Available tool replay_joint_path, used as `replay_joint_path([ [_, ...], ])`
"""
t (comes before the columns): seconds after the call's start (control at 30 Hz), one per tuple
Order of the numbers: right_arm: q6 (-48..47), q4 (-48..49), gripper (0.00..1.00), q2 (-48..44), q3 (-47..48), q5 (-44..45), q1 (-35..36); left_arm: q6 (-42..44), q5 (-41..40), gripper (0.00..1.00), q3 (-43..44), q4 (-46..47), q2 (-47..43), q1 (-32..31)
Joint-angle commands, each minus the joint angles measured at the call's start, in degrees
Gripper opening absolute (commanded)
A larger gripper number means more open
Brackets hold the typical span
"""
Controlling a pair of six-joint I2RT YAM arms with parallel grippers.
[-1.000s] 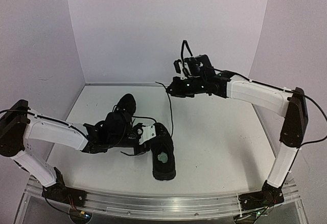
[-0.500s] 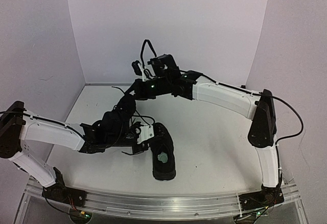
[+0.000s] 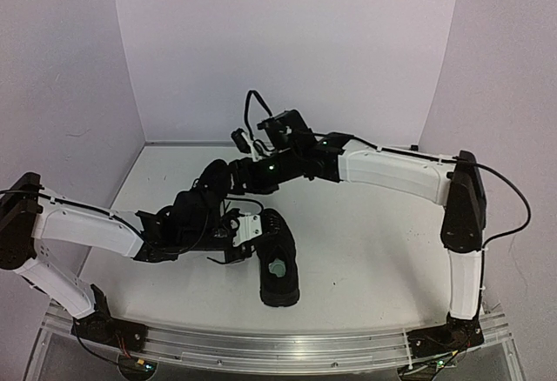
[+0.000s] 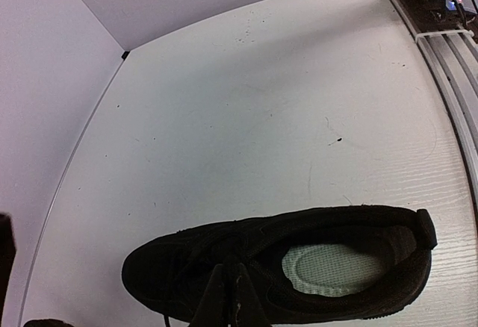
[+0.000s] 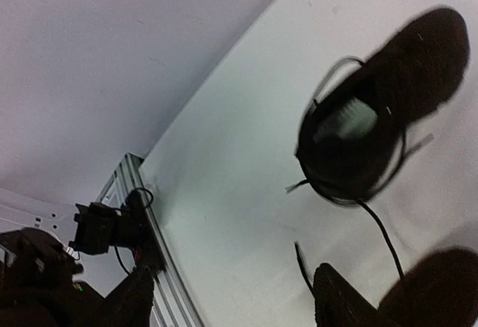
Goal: Tie the shoes
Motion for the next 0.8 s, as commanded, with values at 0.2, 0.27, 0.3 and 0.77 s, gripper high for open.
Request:
replay_joint_path([
  [0.2,-6.5,0.6,0.61,-26.1,-25.7,1.0,-3.3,0.7,-1.0,0.00,-0.1,2.0,-0.6,-0.3],
  [0.27,-6.1,1.8,0.53,-27.6,-29.8,-0.4,-3.4,0.8,-1.1,0.00,0.1,1.9,-0.3,-0.3],
  [0.3,-5.5,2.5,0.51,-27.8,-31.0,-1.3,-3.4,0.9,-1.2,0.00,0.3,1.8,-0.1,-0.3],
  [0.77,-4.0,8.1,0.39,-25.6,-38.8,-4.4,-2.0,1.4,-1.1,0.00,2.3,1.4,2.2,-0.2],
])
